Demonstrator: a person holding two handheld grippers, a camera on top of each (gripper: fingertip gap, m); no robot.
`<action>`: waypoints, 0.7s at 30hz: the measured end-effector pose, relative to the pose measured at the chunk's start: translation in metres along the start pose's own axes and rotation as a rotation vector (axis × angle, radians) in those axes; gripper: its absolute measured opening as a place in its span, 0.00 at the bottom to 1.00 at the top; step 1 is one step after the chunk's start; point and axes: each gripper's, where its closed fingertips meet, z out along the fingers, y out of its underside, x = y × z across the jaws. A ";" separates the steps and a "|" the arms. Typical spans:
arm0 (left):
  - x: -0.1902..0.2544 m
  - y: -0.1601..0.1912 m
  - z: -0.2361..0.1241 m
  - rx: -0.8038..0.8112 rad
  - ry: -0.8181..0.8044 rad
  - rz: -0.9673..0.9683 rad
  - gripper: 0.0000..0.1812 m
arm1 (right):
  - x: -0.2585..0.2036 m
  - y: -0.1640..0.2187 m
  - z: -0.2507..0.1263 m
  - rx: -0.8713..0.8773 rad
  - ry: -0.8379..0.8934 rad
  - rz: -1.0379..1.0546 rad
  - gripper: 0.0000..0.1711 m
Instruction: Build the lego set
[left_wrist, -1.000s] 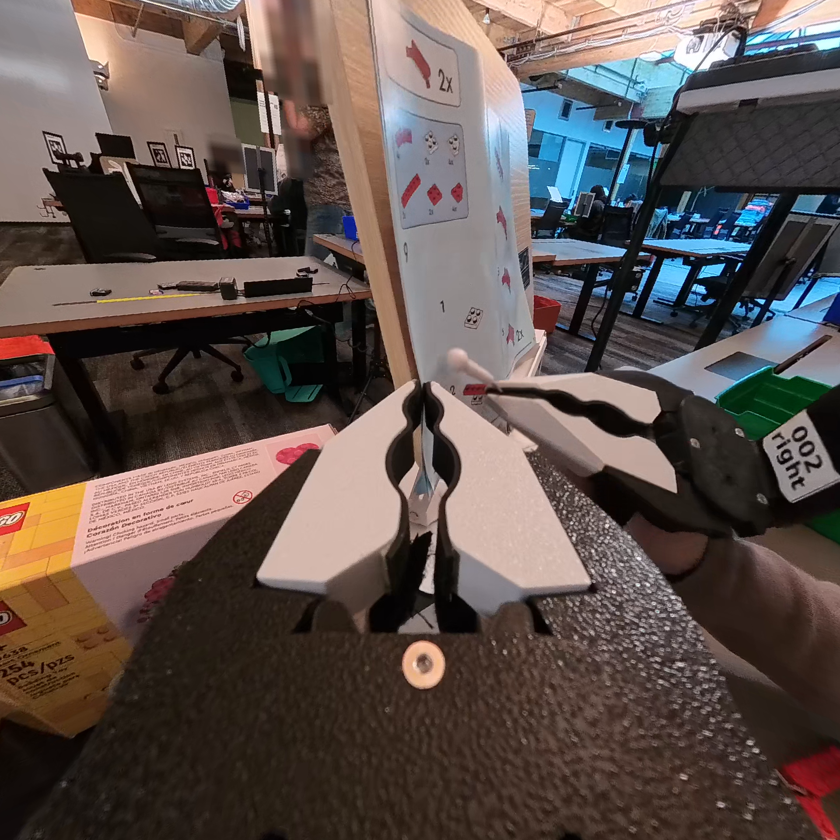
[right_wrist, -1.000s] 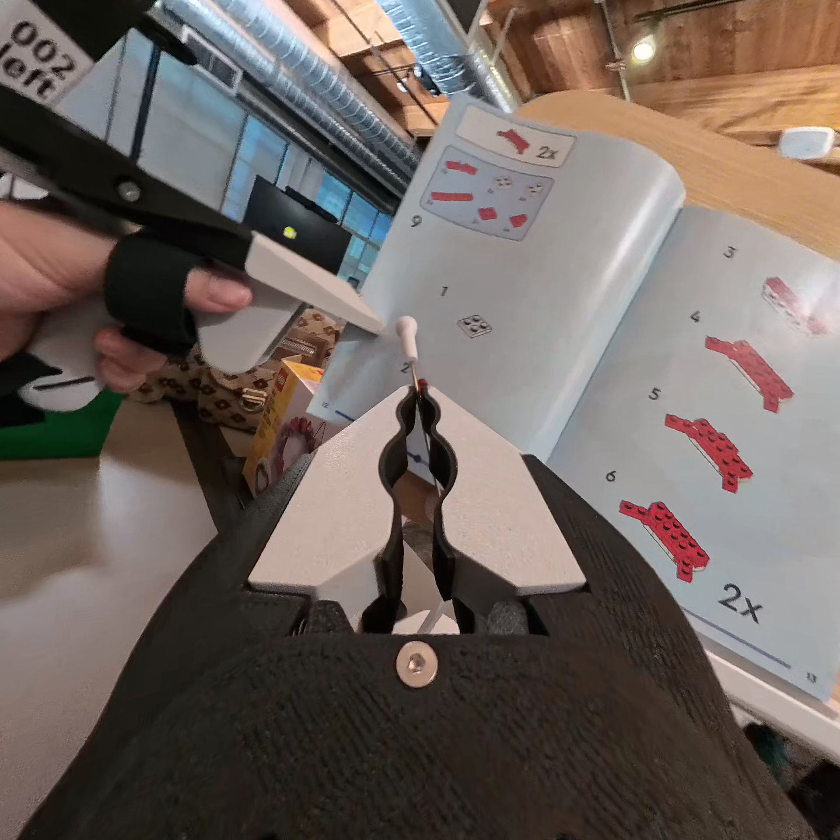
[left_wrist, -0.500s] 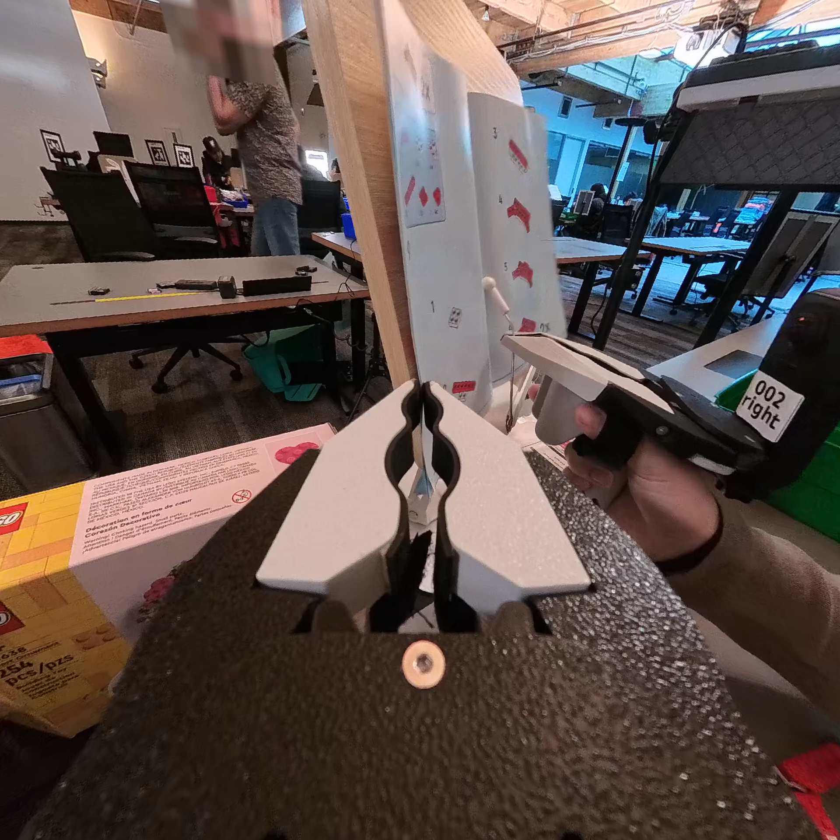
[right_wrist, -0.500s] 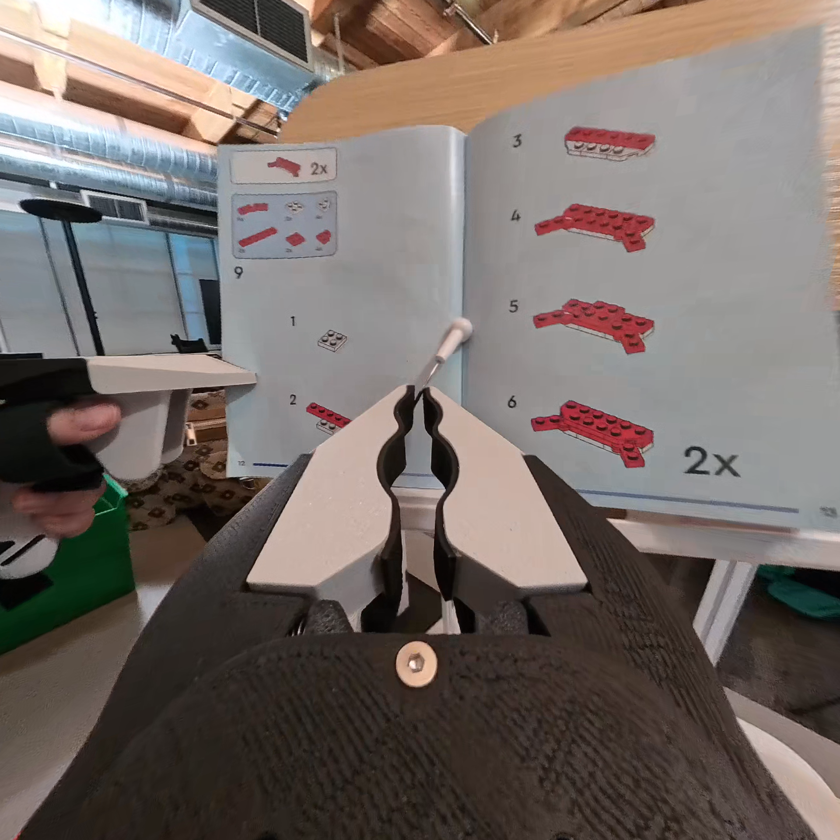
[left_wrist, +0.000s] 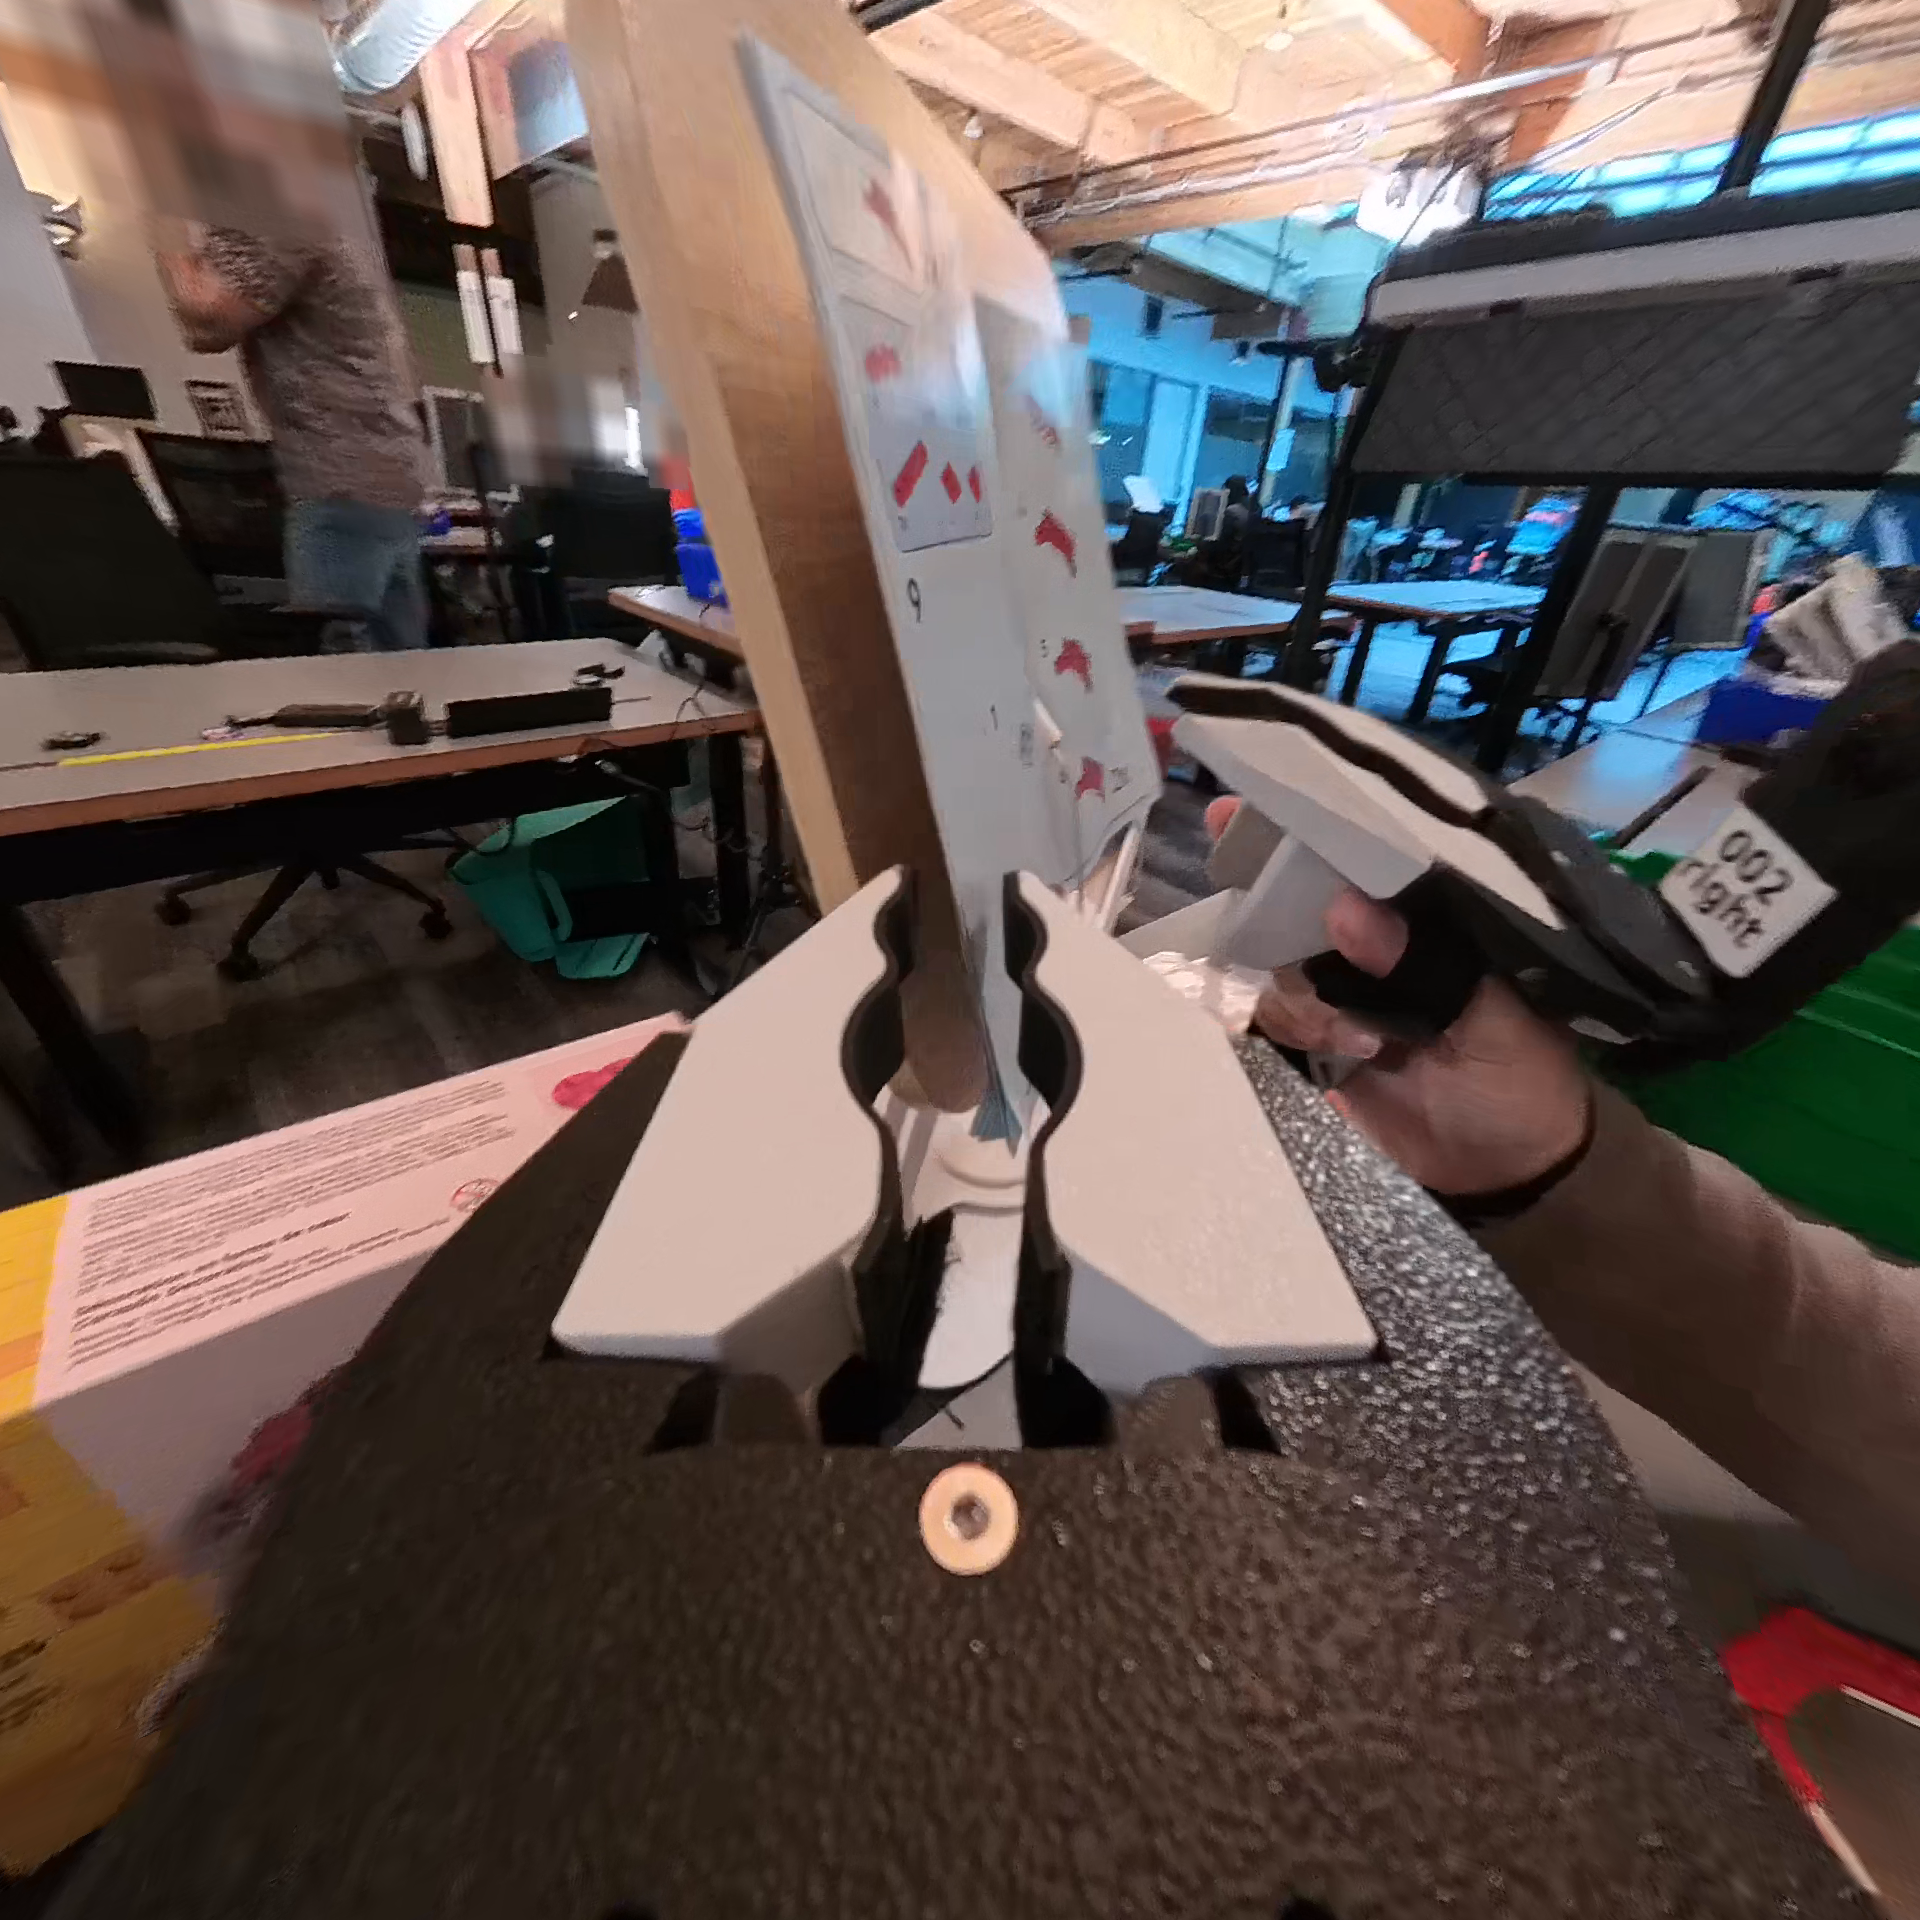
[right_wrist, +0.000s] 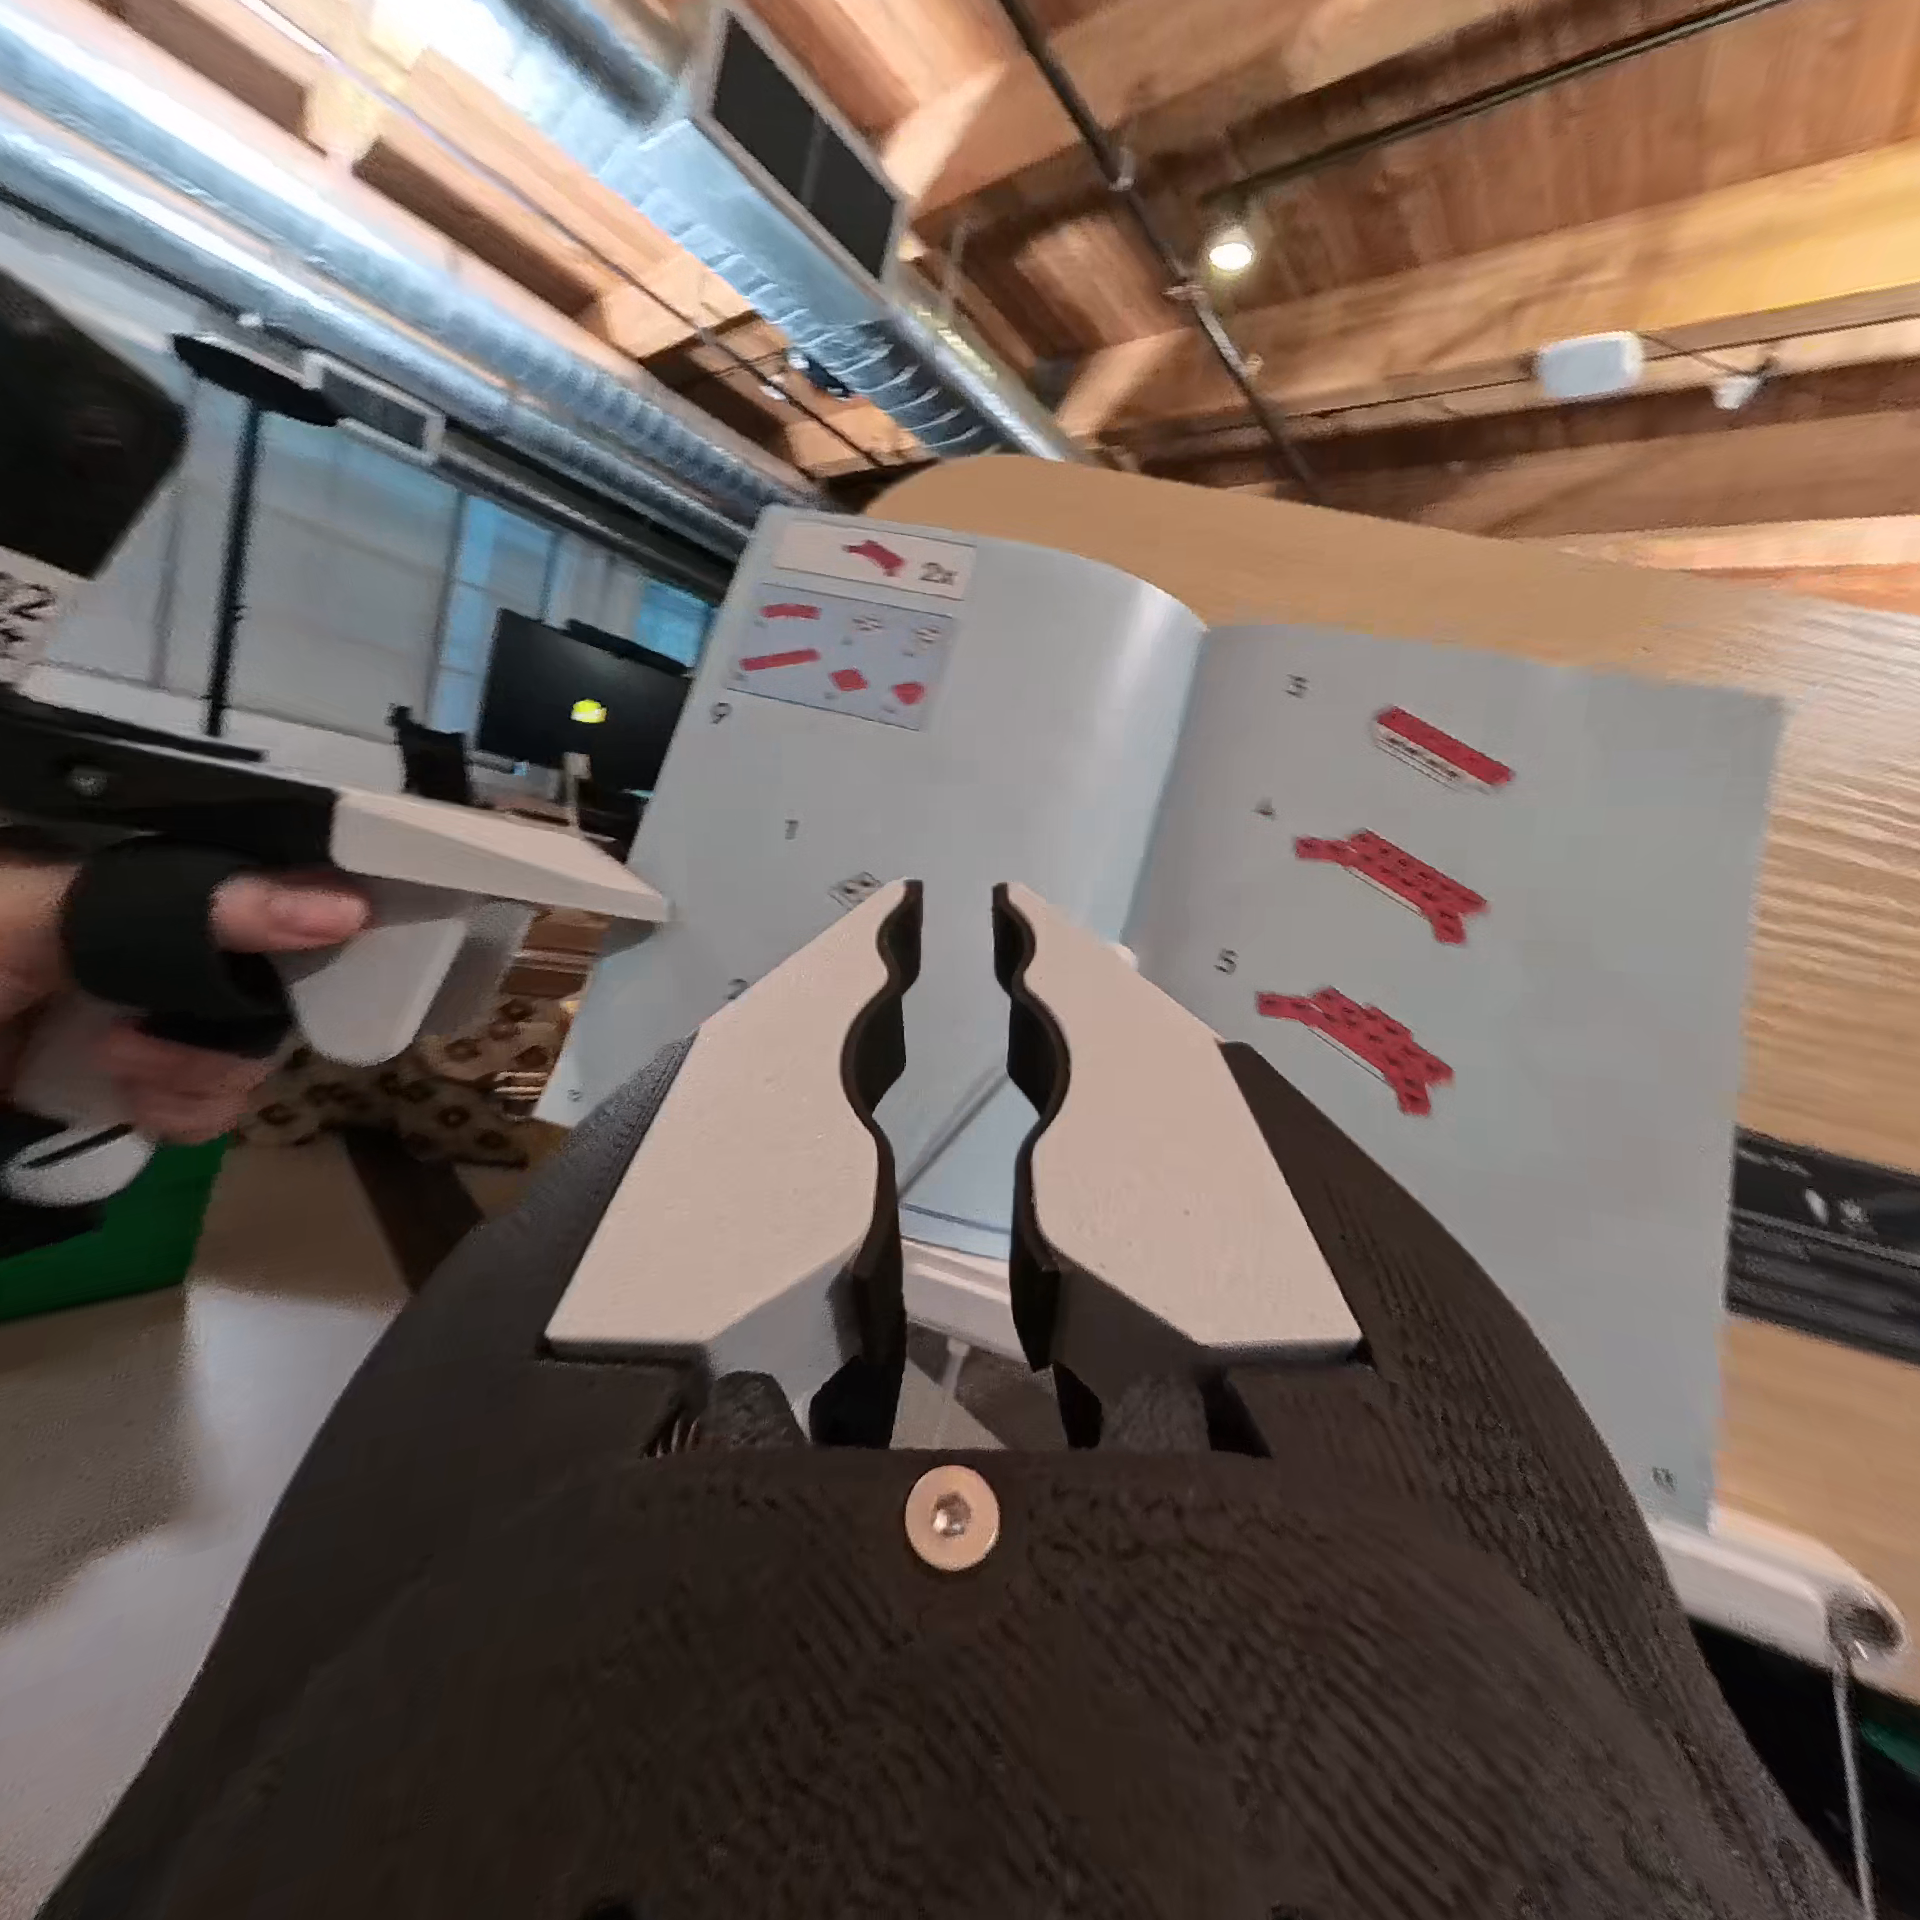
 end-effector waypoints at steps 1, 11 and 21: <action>0.004 -0.003 -0.002 0.019 0.031 -0.011 0.08 | -0.005 -0.002 0.001 -0.005 -0.038 -0.005 0.08; 0.030 -0.016 -0.011 0.100 0.236 -0.064 0.01 | -0.037 -0.006 -0.001 -0.069 -0.298 0.052 0.16; 0.061 -0.023 -0.004 0.170 0.452 -0.161 0.00 | -0.050 -0.002 -0.011 -0.104 -0.464 0.144 0.28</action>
